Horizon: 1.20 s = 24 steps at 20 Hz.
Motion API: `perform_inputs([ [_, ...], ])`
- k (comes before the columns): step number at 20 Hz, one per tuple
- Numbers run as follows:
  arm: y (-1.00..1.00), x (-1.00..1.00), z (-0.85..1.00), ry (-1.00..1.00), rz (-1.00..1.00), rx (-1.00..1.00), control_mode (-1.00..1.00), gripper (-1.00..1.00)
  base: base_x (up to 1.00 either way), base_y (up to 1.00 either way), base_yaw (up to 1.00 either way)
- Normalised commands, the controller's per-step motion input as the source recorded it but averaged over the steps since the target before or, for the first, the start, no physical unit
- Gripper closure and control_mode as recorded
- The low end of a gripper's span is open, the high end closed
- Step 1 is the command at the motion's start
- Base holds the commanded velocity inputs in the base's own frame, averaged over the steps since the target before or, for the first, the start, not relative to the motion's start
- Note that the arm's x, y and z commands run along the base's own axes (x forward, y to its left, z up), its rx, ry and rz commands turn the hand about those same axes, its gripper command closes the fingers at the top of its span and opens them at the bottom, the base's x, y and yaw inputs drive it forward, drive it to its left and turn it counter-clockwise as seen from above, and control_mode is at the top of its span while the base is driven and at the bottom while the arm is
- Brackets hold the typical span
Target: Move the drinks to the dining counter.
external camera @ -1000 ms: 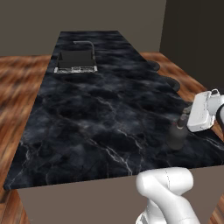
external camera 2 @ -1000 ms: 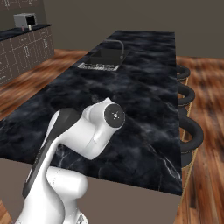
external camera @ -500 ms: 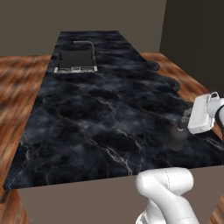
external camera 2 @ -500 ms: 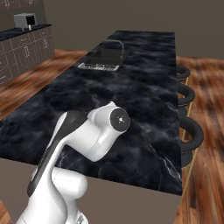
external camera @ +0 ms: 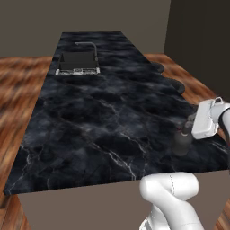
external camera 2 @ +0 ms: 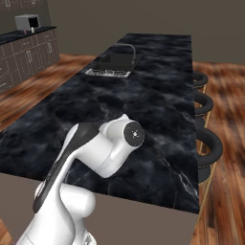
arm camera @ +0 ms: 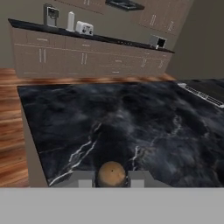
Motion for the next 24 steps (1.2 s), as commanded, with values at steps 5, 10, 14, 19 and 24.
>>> perform_inputs([
  [5, -0.02, 0.14, -0.16, 0.00, 0.00, 0.00, -1.00, 1.00, 0.00, 0.00, 0.00],
  [10, -0.06, 0.15, -0.16, 0.00, 0.00, 0.00, -1.00, 1.00, 0.00, 0.00, 0.00],
  [14, -0.12, 0.13, -0.15, 0.00, 0.00, 0.00, -1.00, 1.00, 0.00, 0.00, 0.00],
  [19, -0.13, 0.08, -0.16, 0.00, 0.00, 0.00, -1.00, 1.00, 0.00, 0.00, 0.00],
  [24, -0.12, 0.07, -0.15, 0.00, 0.00, 0.00, -1.00, 1.00, 0.00, 0.00, 0.00],
])
